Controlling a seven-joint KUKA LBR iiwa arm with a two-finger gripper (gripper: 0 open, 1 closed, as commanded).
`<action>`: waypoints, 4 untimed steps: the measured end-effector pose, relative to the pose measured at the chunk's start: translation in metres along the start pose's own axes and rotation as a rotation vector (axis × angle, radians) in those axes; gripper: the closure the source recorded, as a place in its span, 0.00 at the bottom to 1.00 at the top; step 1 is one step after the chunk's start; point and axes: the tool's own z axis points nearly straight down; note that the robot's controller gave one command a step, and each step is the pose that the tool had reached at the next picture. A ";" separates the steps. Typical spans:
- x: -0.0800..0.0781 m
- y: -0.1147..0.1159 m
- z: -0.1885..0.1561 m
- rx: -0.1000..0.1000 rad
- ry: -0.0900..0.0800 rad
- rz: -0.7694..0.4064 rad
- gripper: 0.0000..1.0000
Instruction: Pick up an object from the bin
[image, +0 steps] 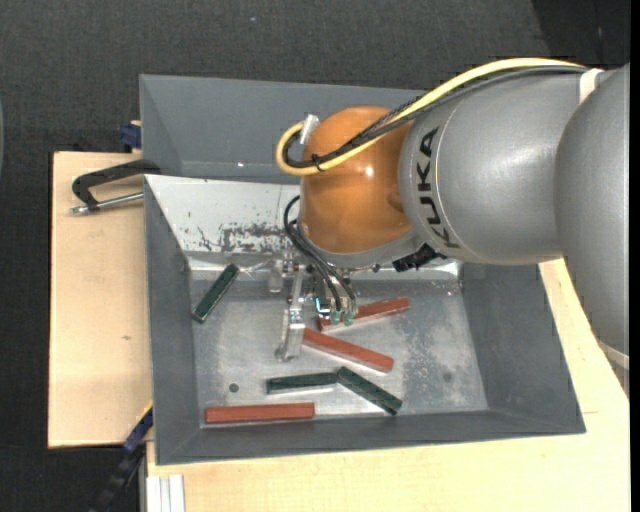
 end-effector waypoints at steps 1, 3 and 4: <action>-0.002 -0.001 -0.004 -0.001 -0.008 0.002 0.00; -0.003 -0.060 0.081 -0.001 -0.008 0.040 0.00; 0.002 -0.080 0.092 0.000 -0.005 -0.053 0.00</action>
Offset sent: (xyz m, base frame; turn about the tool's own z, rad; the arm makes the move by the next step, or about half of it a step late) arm 0.0024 -0.0766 -0.1023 0.0405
